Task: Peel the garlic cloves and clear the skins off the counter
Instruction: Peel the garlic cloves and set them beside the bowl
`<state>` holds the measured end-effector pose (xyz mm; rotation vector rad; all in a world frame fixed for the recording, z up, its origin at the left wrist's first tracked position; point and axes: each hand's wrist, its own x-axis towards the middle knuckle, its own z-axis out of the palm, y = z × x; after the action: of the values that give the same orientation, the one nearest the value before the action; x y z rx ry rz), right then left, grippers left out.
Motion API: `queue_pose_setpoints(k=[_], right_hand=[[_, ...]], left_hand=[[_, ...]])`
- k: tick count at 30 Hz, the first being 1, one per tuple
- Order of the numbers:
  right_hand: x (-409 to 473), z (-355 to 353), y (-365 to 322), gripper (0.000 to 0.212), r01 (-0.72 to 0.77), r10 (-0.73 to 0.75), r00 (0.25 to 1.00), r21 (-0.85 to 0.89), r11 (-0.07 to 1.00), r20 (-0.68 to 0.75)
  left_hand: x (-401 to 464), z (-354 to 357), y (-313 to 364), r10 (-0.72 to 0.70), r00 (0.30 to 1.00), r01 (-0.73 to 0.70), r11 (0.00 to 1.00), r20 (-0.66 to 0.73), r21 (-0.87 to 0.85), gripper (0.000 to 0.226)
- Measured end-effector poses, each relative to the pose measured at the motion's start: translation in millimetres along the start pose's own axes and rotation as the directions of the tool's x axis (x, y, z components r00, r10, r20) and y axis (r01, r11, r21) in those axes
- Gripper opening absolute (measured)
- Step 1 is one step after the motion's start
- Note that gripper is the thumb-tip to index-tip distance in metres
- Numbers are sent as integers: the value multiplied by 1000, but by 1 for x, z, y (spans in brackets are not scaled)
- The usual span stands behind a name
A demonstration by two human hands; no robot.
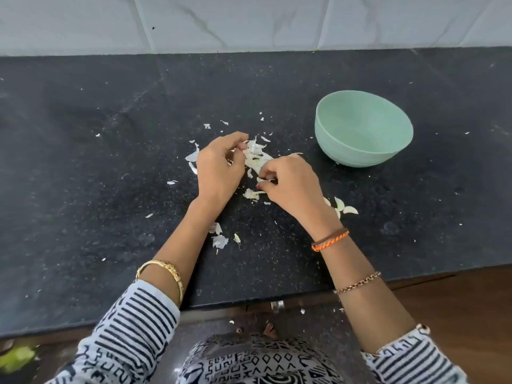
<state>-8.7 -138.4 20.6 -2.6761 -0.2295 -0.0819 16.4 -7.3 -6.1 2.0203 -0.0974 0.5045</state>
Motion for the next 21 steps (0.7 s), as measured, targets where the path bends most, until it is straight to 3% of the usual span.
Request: queue_pose_setpoints(k=[8,13,21], right_hand=[[8,3,0,16,53,-53,999,0,999,6],[29,0,-7,11,95,-56,982,217,972,-180],[67,-1,-10,6,76,85,955,512,856,-285]], left_hand=[[-1,-1,1,-29,999,29,999,-24,-33,32],[0,-2,7,-16,998,13,999,-61,-45,22],[22,-5,7,-136,988,127,985,-71,-121,26]])
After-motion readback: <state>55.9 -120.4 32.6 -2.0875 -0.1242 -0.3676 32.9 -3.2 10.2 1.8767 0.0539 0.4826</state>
